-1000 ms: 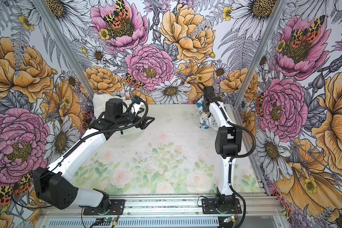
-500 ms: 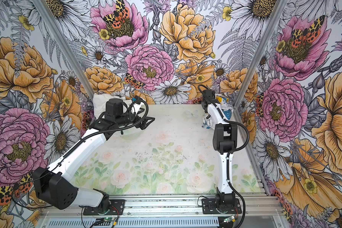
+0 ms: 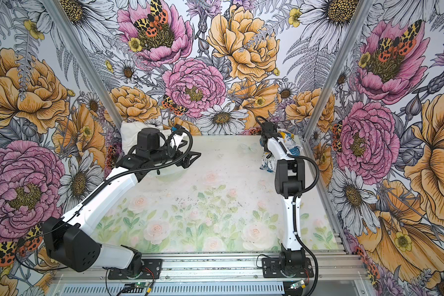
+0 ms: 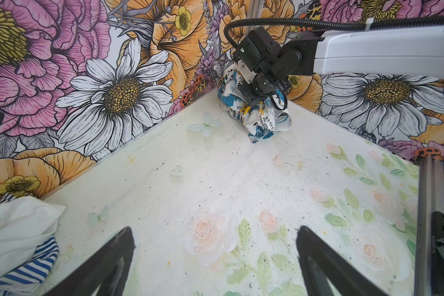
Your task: Pick out a specific cloth from the pile
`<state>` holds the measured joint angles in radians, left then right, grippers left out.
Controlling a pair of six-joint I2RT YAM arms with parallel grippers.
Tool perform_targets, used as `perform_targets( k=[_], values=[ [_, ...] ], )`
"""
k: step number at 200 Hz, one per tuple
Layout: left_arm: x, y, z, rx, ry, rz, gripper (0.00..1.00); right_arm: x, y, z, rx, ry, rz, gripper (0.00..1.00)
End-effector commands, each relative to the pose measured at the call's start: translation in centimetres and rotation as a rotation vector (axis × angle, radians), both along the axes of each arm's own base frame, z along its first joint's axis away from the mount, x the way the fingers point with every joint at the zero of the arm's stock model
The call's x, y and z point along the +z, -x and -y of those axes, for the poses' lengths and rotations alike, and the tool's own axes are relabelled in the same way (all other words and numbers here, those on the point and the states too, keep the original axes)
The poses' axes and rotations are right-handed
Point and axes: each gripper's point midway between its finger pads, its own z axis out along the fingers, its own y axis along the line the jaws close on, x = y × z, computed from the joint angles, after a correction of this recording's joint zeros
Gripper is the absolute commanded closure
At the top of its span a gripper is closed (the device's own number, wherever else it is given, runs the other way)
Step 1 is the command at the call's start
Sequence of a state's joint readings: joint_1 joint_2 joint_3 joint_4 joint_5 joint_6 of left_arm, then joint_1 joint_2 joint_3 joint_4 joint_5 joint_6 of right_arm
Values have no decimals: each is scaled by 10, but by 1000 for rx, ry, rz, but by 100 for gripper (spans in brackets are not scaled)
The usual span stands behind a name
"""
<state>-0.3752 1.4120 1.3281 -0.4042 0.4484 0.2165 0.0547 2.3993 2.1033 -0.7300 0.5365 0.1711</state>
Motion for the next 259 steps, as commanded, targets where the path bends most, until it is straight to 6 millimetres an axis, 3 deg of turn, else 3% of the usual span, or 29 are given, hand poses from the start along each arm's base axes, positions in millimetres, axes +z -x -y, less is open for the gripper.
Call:
perform_targets(
  k=[1, 15, 39, 109, 146, 175, 209, 237, 259],
  values=[
    [6, -1, 3, 1, -8, 19, 1, 28, -1, -5, 13, -35, 60, 58],
    [6, 0, 4, -1, -10, 19, 1, 40, 2, -6, 10, -44, 81, 45],
    [6, 1, 4, -2, -12, 22, 1, 59, 9, -6, 9, -48, 107, 38],
    [6, 2, 6, -6, -21, 27, 1, 101, 34, -14, 31, -105, 166, 33],
    [2, 3, 7, -6, -36, 25, 1, 107, 41, -11, 28, -101, 166, 33],
    [2, 4, 8, -6, -46, 30, 1, 112, 54, -21, 53, -160, 177, 33],
    [1, 4, 9, -12, -43, 27, 1, 125, 76, -26, 63, -260, 252, 33],
    [5, 4, 7, -7, -40, 34, 1, 142, 104, -61, 218, -452, 361, 33],
    [11, 2, 3, 16, -18, 32, 1, 141, 145, -77, 281, -499, 410, 31]
  ],
)
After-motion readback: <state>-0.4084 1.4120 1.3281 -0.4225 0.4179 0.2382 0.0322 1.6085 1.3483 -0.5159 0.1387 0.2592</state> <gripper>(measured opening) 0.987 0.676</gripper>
